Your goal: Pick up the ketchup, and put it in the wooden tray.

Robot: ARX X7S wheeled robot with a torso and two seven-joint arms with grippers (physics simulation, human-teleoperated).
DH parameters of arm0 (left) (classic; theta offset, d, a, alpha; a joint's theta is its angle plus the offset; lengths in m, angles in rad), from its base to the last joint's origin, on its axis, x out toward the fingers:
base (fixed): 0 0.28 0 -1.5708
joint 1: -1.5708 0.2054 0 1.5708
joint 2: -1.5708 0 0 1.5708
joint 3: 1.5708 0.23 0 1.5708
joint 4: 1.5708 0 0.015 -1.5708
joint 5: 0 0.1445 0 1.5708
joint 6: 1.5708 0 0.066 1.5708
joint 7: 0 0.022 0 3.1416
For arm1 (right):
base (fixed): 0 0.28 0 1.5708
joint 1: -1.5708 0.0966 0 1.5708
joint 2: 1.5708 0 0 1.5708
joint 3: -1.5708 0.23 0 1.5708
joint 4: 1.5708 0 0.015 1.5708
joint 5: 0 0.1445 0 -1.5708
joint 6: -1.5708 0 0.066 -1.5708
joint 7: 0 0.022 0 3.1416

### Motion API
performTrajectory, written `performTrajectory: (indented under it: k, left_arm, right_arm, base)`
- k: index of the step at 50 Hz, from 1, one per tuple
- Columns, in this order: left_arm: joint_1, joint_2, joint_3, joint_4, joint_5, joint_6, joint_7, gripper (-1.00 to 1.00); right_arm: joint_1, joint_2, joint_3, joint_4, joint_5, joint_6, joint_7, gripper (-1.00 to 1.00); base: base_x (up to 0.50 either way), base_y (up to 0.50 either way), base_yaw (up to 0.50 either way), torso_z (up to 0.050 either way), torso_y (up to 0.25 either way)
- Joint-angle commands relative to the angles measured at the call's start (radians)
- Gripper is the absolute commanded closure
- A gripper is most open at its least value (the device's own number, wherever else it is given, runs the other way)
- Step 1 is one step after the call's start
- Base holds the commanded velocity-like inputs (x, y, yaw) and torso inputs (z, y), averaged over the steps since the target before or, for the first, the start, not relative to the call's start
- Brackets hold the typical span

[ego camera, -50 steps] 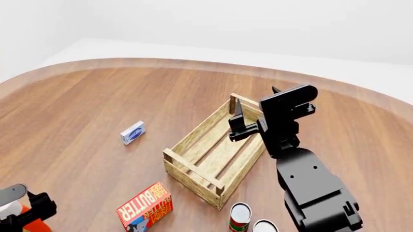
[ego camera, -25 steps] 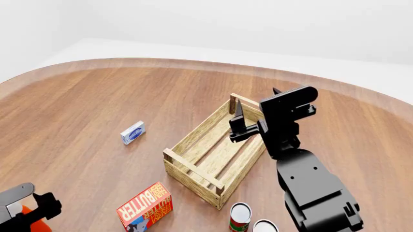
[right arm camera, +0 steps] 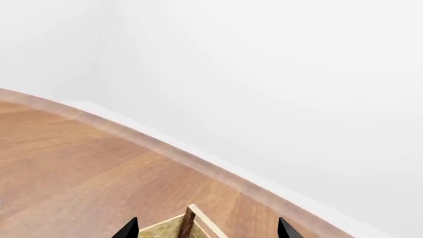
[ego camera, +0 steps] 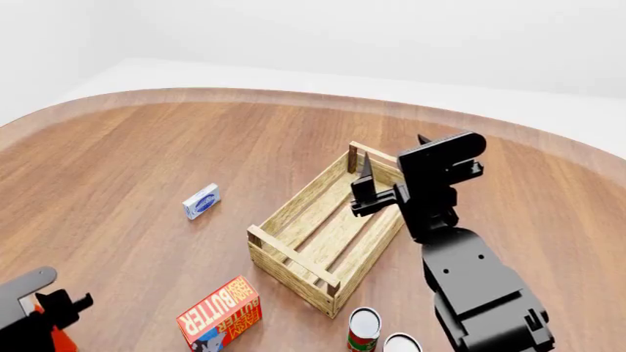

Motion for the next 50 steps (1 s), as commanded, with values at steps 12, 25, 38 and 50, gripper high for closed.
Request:
performTrajectory:
  k: [12,25,38,50]
  left_arm:
    - [-0.024,-0.001,0.015,0.000,-0.028,0.038,0.032,1.00]
    - [-0.140,-0.068,0.147,0.231,-0.012,-0.082,0.109,1.00]
    - [-0.429,-0.040,0.345,0.092,0.032,-0.118,0.243,1.00]
    - [-0.670,0.062,0.465,-0.167,0.067,-0.056,0.348,1.00]
  right_arm:
    - [0.004,0.006,0.007,-0.016,0.010,0.011,0.013,-1.00]
    - [0.035,0.016,0.035,-0.033,0.019,0.043,0.030,-1.00]
    - [0.052,0.047,0.084,-0.083,0.025,0.116,0.066,-1.00]
    - [0.037,0.083,0.127,-0.156,0.032,0.178,0.095,-1.00]
  base:
    - [0.00,0.00,0.00,0.000,0.000]
    - [0.00,0.00,0.00,0.000,0.000]
    - [0.00,0.00,0.00,0.000,0.000]
    - [0.00,0.00,0.00,0.000,0.000]
